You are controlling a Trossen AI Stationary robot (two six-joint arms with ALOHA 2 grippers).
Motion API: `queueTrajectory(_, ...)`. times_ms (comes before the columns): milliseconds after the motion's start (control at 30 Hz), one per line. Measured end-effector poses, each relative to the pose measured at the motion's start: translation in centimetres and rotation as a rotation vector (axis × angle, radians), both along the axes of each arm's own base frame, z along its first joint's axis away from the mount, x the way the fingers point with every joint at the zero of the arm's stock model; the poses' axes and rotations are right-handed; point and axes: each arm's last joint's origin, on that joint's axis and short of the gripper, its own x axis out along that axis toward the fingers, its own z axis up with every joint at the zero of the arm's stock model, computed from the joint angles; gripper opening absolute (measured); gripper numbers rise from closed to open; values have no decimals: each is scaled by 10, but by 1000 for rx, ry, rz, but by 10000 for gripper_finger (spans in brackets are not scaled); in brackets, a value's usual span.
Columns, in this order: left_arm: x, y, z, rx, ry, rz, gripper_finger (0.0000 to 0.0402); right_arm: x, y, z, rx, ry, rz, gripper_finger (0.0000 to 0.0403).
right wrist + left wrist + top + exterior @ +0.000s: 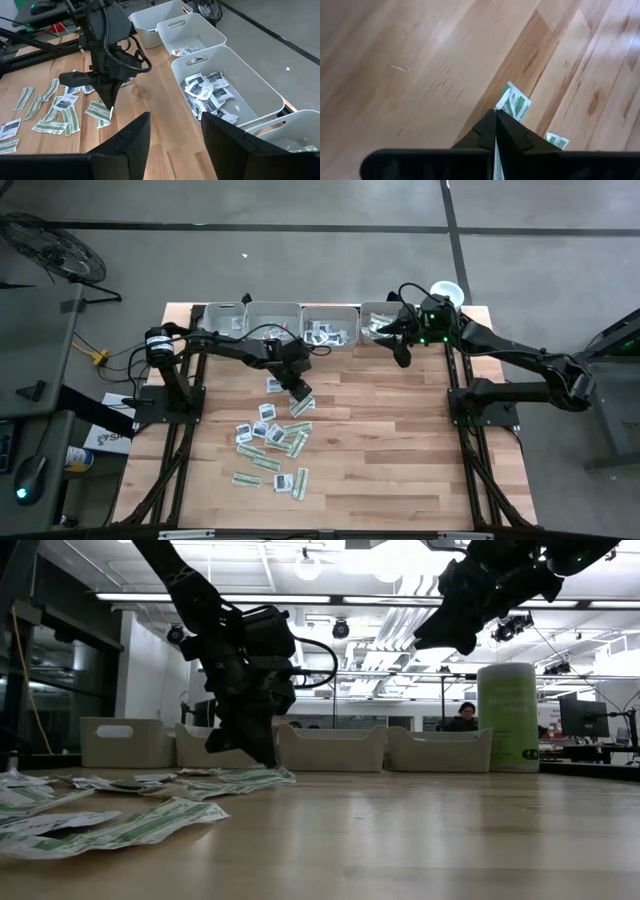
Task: Pick & Place First Aid Supplies
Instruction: Put the green bandage into the right gray bin
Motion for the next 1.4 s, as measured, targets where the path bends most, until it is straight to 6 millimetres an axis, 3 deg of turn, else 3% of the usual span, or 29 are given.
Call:
queueTrajectory(167, -2, -1, 3, -13, 3, -8, 2, 0, 0, -1, 6, 9, 0, 170)
queueTrajectory(300, -6, -3, 20, -29, -39, -24, 1, -1, 1, -3, 17, 25, -2, 170)
queueTrajectory(600, -21, -4, 84, 132, -249, 56, 1, -2, 1, -4, 69, 32, -24, 170)
queueTrajectory(767, -22, 2, 123, 346, -486, 229, 0, -2, 1, -4, 68, 27, -22, 170)
queueTrajectory(933, -17, 7, 150, 508, -720, 329, 0, 3, 4, 0, 75, -16, -11, 170)
queueTrajectory(1167, -11, 10, 164, 623, -887, 343, 0, 22, 19, 14, -25, -157, 69, 170)
queueTrajectory(1400, -10, 10, 171, 681, -972, 323, 0, 43, 26, 19, -81, -270, 15, 170)
